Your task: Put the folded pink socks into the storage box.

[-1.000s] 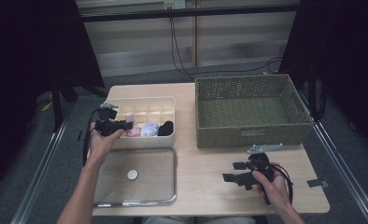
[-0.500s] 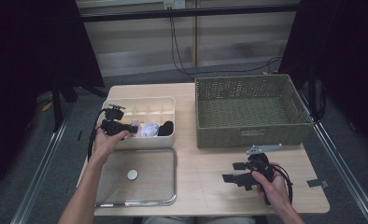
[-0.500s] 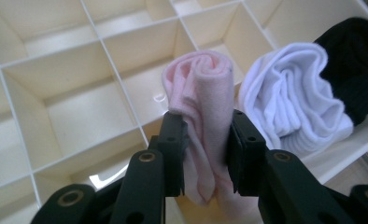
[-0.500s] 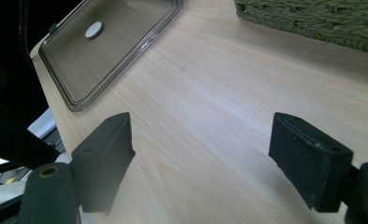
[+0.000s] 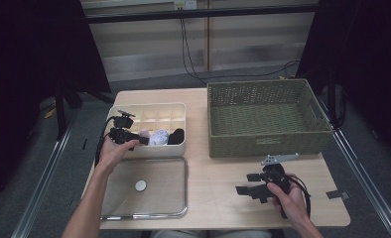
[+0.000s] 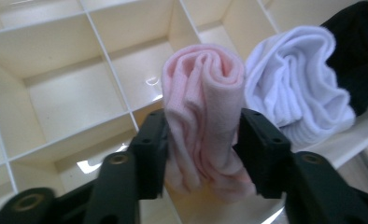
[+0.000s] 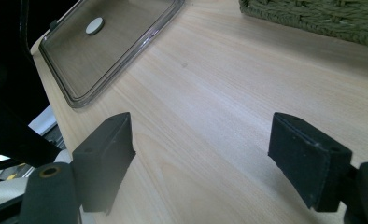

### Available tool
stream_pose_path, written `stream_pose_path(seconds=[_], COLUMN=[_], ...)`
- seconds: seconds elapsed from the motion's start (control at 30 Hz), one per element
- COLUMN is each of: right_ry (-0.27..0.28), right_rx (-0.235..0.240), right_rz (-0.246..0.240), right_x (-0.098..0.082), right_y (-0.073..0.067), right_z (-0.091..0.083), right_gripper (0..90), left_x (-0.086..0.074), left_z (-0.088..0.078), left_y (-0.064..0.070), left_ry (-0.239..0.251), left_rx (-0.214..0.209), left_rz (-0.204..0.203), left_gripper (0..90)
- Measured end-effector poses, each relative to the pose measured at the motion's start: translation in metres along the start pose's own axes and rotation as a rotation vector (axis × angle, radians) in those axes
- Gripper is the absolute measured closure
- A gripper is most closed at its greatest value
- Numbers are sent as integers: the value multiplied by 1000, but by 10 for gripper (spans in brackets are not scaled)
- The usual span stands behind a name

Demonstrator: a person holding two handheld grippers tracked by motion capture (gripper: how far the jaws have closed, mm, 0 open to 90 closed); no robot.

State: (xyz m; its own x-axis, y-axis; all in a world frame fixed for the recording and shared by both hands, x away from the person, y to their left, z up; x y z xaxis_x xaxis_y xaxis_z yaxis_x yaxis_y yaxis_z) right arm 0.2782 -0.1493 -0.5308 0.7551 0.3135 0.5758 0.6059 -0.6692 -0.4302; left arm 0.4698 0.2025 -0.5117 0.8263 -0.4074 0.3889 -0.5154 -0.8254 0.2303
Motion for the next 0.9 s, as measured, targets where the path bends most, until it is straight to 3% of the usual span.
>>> stream_pose_path(seconds=[0.07, 0.13, 0.2, 0.27, 0.37, 0.47, 0.53, 0.6, 0.73, 0.9], right_ry=[1, 0, -2, -5, -16, -34, -35, -35, -36, -41], right_rx=[1, 2, 2, -1, 5, 6, 4, 4, 4, 2], right_rz=[0, -1, -1, -1, -8, -18, -18, -16, -15, -14], right_x=[0, 0, 0, 0, -1, -4, -4, -4, -4, -3], right_y=[0, 0, 1, 1, -1, -3, -2, -2, -1, -2], right_z=[1, 1, 1, 2, 4, 6, 6, 6, 6, 8], right_gripper=[214, 214, 214, 214, 215, 214, 214, 215, 216, 216], left_x=[4, 8, 13, 18, 24, 22, 20, 16, 11, 5], left_z=[-6, -10, -13, -16, -16, -10, -8, -8, -10, 0], left_y=[-2, 0, 0, 1, -2, -3, -1, 2, 0, -2], left_ry=[14, 30, 32, 44, 56, 8, 10, -11, -29, -59], left_rx=[22, -1, 20, 7, 11, 8, 10, -8, -20, -12], left_rz=[2, -13, -6, -6, -19, -9, 31, 58, 55, 51], left_gripper=[482, 438, 424, 429, 516, 545, 675, 716, 731, 730])
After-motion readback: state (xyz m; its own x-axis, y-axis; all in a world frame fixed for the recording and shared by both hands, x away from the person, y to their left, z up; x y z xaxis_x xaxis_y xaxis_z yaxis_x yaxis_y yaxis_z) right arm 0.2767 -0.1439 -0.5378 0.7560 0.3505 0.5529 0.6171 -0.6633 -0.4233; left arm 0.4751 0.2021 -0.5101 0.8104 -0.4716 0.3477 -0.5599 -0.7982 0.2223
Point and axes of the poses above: each handheld gripper's, and its own axes: z roughly forward along the jaws, x roughly out of its top, y roughly to its right, the point moved 9 cm from there along z, roughly forward along the jaws, and after that the axes turned 8 degrees about -y, right-handed, at the moved point
